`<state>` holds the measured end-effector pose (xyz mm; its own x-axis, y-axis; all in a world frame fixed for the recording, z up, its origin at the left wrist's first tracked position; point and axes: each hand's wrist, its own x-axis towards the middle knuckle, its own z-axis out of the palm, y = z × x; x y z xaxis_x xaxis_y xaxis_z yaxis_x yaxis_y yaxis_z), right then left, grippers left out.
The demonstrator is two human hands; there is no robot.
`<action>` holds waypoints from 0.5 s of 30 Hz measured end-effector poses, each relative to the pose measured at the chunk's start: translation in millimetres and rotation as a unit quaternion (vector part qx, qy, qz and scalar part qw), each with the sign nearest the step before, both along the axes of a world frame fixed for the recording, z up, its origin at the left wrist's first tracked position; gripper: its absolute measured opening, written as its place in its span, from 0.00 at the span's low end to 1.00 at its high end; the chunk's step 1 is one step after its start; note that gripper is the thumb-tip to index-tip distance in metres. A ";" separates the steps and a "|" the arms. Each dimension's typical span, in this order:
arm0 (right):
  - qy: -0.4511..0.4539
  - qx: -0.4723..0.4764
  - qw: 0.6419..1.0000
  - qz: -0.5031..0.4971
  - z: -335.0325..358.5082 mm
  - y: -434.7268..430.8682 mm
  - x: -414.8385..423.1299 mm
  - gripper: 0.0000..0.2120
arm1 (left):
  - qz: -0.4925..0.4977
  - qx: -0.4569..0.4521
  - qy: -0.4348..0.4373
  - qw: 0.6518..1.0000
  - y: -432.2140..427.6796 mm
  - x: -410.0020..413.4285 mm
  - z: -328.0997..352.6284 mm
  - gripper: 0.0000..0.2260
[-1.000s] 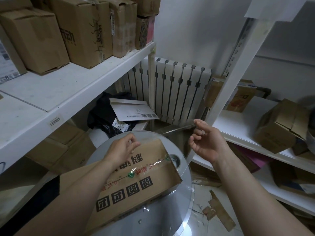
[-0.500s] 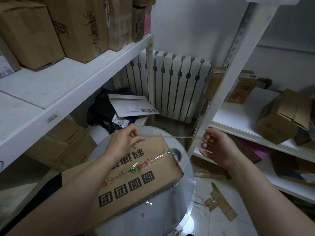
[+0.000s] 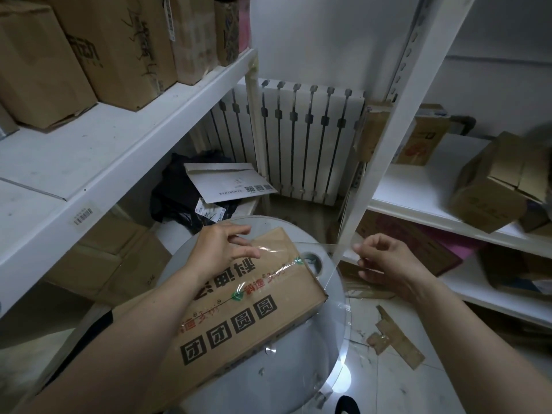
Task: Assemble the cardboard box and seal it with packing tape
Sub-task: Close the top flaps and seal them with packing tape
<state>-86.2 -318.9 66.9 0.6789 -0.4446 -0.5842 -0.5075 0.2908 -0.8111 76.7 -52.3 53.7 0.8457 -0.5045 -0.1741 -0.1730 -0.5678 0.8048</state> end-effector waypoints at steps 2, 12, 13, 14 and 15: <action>0.001 0.007 1.000 0.003 -8.8 3.3 -3.5 0.06 | -0.016 0.020 -0.019 0.999 -1.5 2.3 -0.4 0.29; 0.000 0.029 1.000 0.009 -33.3 3.9 -2.3 0.07 | -0.159 0.233 -0.246 0.927 -6.7 21.8 -14.1 0.13; 0.001 0.026 1.000 0.009 -34.6 5.4 -1.4 0.06 | -0.146 0.176 -0.240 0.943 -4.6 21.4 -17.4 0.10; 0.002 0.024 1.000 0.009 -35.2 6.2 -0.6 0.06 | -0.134 0.134 -0.236 0.953 -2.9 19.8 -19.2 0.07; 0.004 0.024 1.000 0.005 -36.4 7.3 -0.1 0.06 | -0.129 0.104 -0.236 0.958 -1.7 19.4 -21.2 0.05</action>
<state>-86.3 -311.6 30.5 0.6793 -0.4083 -0.6098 -0.5166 0.3242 -0.7925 96.1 -54.0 32.4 0.7071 -0.7027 0.0787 -0.6457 -0.5965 0.4767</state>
